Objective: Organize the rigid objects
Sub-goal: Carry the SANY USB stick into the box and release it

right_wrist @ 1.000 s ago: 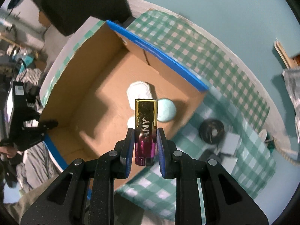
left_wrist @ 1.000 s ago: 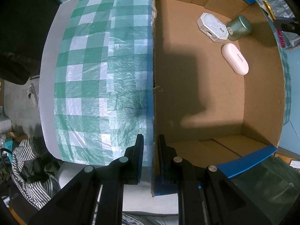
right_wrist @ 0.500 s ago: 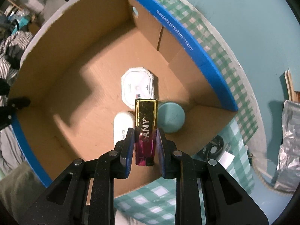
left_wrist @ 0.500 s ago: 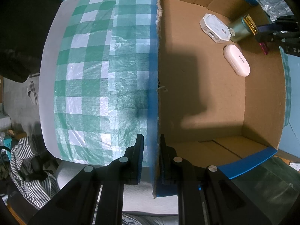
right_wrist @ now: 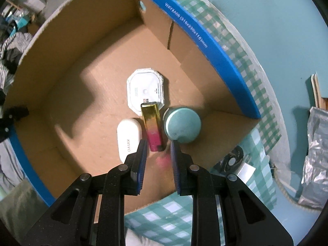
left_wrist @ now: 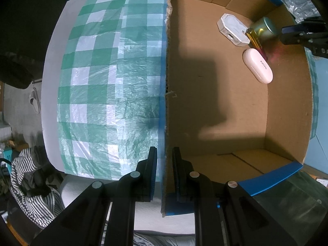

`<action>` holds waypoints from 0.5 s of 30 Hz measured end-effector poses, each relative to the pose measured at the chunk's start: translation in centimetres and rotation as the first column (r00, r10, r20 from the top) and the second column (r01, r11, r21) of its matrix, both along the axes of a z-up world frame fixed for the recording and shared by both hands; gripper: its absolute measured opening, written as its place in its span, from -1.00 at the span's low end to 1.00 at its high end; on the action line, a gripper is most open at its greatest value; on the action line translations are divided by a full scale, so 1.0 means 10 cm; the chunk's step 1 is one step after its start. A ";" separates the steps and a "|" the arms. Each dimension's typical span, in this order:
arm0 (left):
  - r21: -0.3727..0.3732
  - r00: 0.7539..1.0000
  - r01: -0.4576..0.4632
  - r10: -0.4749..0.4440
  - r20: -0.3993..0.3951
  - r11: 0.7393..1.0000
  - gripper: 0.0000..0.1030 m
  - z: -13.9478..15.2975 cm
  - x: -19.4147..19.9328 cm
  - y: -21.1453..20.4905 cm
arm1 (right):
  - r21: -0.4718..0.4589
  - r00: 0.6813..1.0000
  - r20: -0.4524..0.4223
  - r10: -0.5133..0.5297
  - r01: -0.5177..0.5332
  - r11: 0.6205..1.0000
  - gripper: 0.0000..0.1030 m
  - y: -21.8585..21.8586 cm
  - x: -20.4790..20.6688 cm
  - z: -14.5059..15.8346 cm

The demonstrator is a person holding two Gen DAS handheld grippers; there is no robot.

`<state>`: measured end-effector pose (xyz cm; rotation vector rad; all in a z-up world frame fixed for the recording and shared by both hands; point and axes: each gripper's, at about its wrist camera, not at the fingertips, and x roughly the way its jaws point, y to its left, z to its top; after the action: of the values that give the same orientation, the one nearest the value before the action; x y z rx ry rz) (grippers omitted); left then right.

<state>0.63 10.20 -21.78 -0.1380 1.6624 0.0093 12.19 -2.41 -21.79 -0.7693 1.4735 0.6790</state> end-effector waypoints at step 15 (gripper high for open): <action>0.004 1.000 0.008 -0.008 0.005 1.000 -0.71 0.02 -0.01 -0.03 | 0.133 0.995 -0.010 -0.096 0.096 0.986 -0.05 -0.26 -0.01 0.58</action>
<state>0.51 9.94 -21.56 -0.1282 1.6582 0.0069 12.05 -5.00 -15.98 -0.5908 1.4428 0.6984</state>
